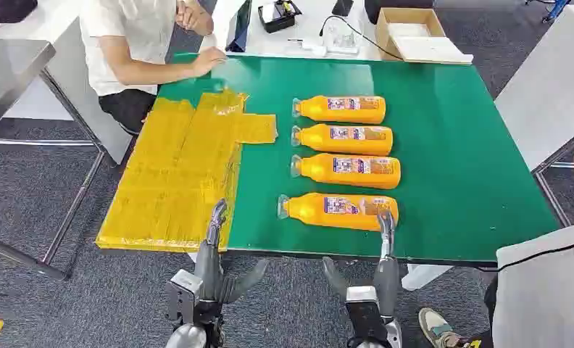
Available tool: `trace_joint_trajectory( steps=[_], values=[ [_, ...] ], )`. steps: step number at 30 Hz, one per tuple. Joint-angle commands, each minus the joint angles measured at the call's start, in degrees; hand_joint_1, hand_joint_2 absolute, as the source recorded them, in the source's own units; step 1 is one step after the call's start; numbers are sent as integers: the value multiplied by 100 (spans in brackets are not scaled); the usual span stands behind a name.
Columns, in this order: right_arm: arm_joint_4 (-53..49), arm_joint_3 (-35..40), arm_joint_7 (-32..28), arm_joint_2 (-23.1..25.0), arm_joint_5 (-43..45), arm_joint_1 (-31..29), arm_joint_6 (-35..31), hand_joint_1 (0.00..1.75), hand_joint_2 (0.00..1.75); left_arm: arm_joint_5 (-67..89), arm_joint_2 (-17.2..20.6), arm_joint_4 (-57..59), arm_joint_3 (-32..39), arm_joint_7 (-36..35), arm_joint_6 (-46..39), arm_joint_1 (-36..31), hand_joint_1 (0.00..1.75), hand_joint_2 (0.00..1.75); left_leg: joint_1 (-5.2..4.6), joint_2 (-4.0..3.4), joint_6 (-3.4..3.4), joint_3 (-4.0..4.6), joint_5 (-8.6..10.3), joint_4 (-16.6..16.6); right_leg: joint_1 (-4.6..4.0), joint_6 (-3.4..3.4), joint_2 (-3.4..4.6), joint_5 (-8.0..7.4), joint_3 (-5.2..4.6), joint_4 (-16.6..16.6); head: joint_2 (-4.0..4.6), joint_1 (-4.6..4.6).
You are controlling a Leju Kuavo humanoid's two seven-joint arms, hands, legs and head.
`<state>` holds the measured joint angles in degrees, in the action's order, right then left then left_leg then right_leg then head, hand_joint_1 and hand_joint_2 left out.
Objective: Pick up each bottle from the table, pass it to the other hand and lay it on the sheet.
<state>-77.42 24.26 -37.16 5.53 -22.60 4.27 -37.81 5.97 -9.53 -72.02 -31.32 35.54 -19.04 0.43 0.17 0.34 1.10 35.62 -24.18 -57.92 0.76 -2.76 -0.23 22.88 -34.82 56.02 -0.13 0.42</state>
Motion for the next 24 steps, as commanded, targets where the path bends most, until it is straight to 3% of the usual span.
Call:
trace_joint_trajectory(
  steps=[1,12,15,16,18,22,24],
  values=[
    [202,-16,-2,-66,5,-78,-134,0,175,-14,117,194,-49,-32,19,-131,0,175,2,-3,-6,-33,-11,7,-3,10,2,11,32,-6,0,0],
    [352,-42,-4,-63,-84,-59,-219,0,175,-77,125,268,-23,11,-33,-99,0,175,2,-2,-4,-27,-7,9,-3,8,1,7,26,-9,0,0],
    [248,-554,-147,139,-739,23,-219,0,175,-71,170,247,-65,13,-44,-78,0,175,0,-1,-4,-27,-7,10,-1,8,0,8,25,-7,0,0],
    [281,-882,147,220,-1339,10,-219,0,175,-44,179,243,-59,10,-74,-76,0,175,0,1,-4,-17,-4,7,-1,6,-2,5,17,-5,0,0],
    [376,-833,322,66,-842,-157,-200,0,175,-29,199,177,-43,18,-73,-62,0,175,-1,0,-4,-25,-6,9,0,8,-1,7,23,-5,0,2],
    [851,-1053,778,-181,-1854,-583,-219,0,175,-18,133,167,48,14,-5,-167,0,175,1,-6,-4,-32,-8,7,-2,8,6,5,32,-9,0,-2],
    [1389,-1306,1223,-340,-3052,-994,-219,0,175,61,30,293,77,-28,153,-298,0,175,1,-10,-5,-54,-14,9,-3,12,10,10,54,-12,0,2]
  ],
)
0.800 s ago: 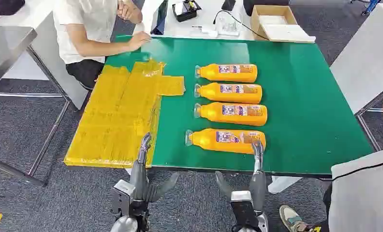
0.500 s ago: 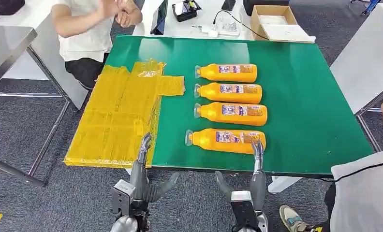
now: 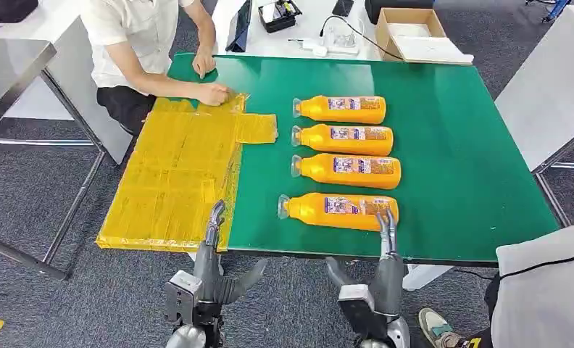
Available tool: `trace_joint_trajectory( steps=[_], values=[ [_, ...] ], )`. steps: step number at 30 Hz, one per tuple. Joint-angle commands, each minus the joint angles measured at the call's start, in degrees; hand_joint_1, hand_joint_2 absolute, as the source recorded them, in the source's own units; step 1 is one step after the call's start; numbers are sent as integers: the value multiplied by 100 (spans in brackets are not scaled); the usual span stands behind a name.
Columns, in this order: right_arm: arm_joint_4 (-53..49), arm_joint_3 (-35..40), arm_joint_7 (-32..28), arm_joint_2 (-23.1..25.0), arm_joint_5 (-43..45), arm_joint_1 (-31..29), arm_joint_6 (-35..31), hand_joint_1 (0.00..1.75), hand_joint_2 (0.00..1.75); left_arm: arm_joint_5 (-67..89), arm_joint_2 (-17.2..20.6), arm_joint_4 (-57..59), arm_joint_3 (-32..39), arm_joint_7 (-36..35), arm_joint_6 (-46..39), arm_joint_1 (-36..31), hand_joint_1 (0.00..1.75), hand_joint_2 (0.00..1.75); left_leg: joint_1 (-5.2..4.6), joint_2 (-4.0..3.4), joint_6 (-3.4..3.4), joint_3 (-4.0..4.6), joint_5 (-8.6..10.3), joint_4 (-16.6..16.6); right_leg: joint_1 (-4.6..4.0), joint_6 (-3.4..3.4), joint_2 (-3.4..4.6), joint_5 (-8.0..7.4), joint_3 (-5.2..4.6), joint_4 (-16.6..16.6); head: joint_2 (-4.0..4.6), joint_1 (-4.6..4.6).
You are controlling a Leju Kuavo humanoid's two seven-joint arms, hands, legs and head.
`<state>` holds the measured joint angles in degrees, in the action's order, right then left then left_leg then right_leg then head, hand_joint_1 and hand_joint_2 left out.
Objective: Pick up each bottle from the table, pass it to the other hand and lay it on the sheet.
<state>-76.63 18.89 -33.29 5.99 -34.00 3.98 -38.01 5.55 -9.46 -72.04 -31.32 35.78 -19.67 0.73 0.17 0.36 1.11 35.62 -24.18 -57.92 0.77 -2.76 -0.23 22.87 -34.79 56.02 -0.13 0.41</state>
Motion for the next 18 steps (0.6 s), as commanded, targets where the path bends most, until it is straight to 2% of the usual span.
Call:
trace_joint_trajectory(
  steps=[1,3,5,9,11,13,15,18],
  values=[
    [1503,-887,992,-514,-2383,-1181,-199,0,175,143,-16,364,67,-65,308,-410,0,175,0,-20,-4,-41,-10,8,-2,9,17,3,37,-11,0,0],
    [1732,-970,905,-557,-2426,-1351,-199,0,175,150,-57,393,79,-67,352,-432,0,175,1,-10,-2,-34,-4,7,-2,6,4,-2,34,-12,0,0],
    [1965,-889,1218,-668,-2875,-1500,-199,0,175,165,-65,403,62,-69,394,-437,0,175,-1,-7,-1,-38,-3,8,-1,6,3,0,36,-11,0,0],
    [2473,-444,1608,-1003,-2999,-2002,-146,0,175,159,-111,440,67,-69,470,-454,0,175,-4,-20,3,-43,-5,10,1,4,16,-2,41,-14,0,2],
    [2752,-357,1683,-1010,-2988,-2232,-27,0,175,159,-120,451,47,-67,501,-472,0,175,-5,-13,5,-17,3,3,2,-3,8,-10,16,-6,0,0],
    [3117,-255,1718,-931,-2939,-2527,107,0,175,158,-107,513,-40,-64,593,-539,0,175,-5,-19,1,-41,-7,3,2,3,18,-2,38,-5,0,2],
    [3493,-182,1607,-789,-2715,-2782,177,0,175,87,-97,662,-73,-45,644,-647,0,175,-3,-26,2,-24,0,3,0,-1,23,-11,19,-4,0,2],
    [3535,-153,1620,-770,-2721,-2815,162,0,175,73,-100,689,-70,-37,646,-663,0,175,-3,-17,2,-25,1,4,0,0,13,-9,22,-5,0,2]
  ],
)
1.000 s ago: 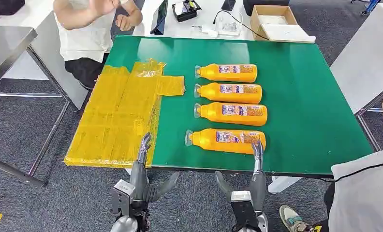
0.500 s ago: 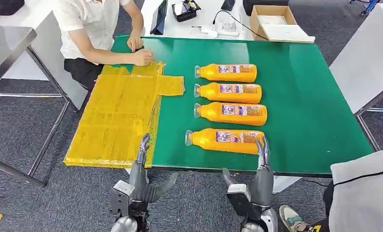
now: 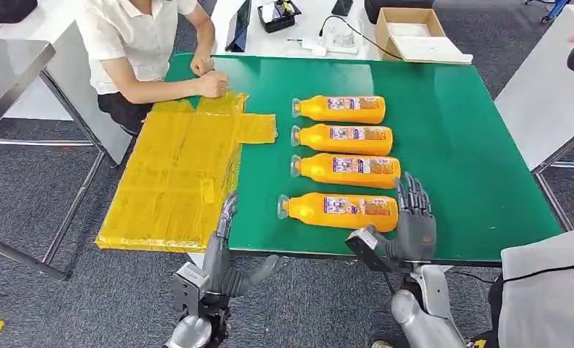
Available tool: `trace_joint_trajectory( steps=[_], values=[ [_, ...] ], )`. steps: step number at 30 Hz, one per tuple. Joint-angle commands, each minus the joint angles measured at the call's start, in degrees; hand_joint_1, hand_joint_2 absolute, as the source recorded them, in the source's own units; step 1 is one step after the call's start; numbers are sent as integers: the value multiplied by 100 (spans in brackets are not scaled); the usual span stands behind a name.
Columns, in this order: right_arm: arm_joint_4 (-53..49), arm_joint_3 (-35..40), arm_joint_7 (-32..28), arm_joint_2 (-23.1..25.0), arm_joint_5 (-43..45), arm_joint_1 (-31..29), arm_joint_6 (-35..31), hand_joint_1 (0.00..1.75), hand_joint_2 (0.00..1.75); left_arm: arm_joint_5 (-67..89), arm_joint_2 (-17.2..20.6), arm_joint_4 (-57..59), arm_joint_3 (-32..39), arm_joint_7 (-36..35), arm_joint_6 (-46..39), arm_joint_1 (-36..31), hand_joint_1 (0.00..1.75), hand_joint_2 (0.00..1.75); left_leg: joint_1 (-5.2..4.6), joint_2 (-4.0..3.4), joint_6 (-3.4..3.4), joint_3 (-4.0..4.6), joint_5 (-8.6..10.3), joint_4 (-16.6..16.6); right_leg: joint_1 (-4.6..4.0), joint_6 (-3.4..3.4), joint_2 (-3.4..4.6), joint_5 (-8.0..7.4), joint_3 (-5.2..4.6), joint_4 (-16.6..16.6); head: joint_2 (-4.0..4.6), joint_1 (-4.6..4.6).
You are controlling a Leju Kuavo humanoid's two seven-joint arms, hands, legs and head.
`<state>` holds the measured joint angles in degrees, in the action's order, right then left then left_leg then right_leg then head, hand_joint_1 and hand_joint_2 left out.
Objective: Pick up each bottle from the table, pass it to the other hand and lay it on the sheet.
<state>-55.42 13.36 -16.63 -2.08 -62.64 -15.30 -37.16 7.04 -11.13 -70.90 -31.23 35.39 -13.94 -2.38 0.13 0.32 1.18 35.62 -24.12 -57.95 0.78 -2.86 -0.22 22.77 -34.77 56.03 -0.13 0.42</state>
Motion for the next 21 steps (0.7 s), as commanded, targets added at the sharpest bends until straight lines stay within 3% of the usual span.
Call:
trace_joint_trajectory(
  steps=[1,12,17,21],
  values=[
    [1454,423,-74,64,199,-886,101,0,175,-83,70,593,-87,6,81,-363,0,175,1,-16,-8,-38,-9,8,-2,13,15,5,31,-6,0,2],
    [1937,896,-346,292,516,-949,396,0,175,-208,25,493,-75,19,44,-396,0,175,2,-5,-9,-37,-11,7,-2,13,7,11,32,-2,0,2],
    [2176,1093,18,242,454,-1054,741,0,175,-186,84,479,-169,-10,95,-432,0,175,0,0,-5,-23,-6,4,0,8,3,7,20,-1,0,0],
    [2308,1216,400,190,197,-1157,549,0,175,-162,86,486,-191,-56,115,-446,0,175,0,0,-4,-13,-3,4,1,6,2,4,12,-2,0,2]
  ],
)
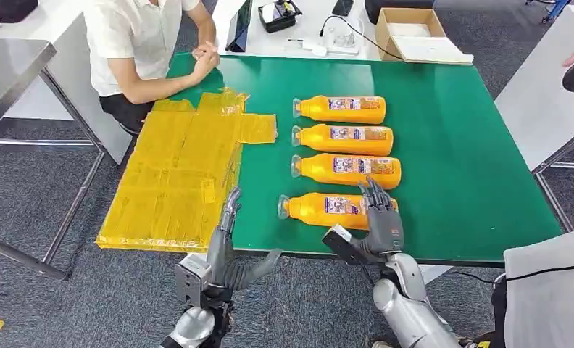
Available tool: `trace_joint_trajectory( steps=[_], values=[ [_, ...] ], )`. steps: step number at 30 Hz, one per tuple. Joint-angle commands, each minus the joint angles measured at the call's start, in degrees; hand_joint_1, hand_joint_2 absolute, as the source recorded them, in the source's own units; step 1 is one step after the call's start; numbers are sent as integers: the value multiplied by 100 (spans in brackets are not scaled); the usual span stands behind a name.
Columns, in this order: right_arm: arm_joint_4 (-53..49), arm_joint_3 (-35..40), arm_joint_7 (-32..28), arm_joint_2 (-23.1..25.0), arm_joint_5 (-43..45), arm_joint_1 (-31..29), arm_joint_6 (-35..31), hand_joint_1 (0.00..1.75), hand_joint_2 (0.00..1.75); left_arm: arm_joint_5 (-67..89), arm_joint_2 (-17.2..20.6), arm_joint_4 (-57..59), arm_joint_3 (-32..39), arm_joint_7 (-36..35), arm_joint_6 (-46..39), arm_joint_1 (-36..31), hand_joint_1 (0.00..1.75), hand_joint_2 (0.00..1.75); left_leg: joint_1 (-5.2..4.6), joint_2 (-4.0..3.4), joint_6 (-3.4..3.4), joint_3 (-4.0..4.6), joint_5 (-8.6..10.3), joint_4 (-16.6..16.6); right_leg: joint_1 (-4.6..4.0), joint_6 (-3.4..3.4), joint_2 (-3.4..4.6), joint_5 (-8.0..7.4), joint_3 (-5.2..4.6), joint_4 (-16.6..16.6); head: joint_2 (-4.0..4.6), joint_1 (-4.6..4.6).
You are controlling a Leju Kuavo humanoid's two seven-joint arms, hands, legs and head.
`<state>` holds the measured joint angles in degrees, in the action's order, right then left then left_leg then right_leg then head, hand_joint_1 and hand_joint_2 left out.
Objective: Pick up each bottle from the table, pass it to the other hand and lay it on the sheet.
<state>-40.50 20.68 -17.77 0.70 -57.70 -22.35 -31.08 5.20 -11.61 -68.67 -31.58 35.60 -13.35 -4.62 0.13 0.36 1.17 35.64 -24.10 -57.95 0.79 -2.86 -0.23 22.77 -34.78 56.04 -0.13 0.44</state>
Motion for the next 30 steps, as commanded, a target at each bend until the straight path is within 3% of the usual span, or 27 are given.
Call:
trace_joint_trajectory(
  steps=[1,11,20,25,27,30],
  values=[
    [824,497,562,-93,-331,-468,-73,0,175,23,136,257,-155,-81,60,-221,0,175,1,-6,-7,-32,-11,4,-2,12,4,10,29,-2,0,0],
    [908,536,1364,-163,-1047,-682,-345,0,175,165,72,70,-36,-138,-22,-102,0,175,-1,-6,-4,-21,-7,4,0,8,5,6,17,-1,0,0],
    [935,537,1376,-147,-1065,-706,-314,0,175,167,64,41,-19,-126,-55,-90,0,175,-2,-7,-5,-24,-10,2,0,9,6,9,20,1,0,0],
    [1121,479,1400,-46,-995,-746,-21,0,175,117,133,-81,88,-136,-112,-9,0,175,1,-12,-7,-26,-11,3,-2,11,11,8,22,-1,0,-2],
    [1311,202,1238,10,-489,-786,628,0,175,177,194,-189,117,-80,-166,5,0,175,0,-10,-4,-16,-6,5,-1,7,9,3,12,-2,0,0],
    [1545,264,1462,-86,-596,-815,789,0,175,72,204,-332,218,-147,-118,53,0,175,1,-14,-7,-34,-13,5,-2,12,14,10,28,0,0,0]
  ],
)
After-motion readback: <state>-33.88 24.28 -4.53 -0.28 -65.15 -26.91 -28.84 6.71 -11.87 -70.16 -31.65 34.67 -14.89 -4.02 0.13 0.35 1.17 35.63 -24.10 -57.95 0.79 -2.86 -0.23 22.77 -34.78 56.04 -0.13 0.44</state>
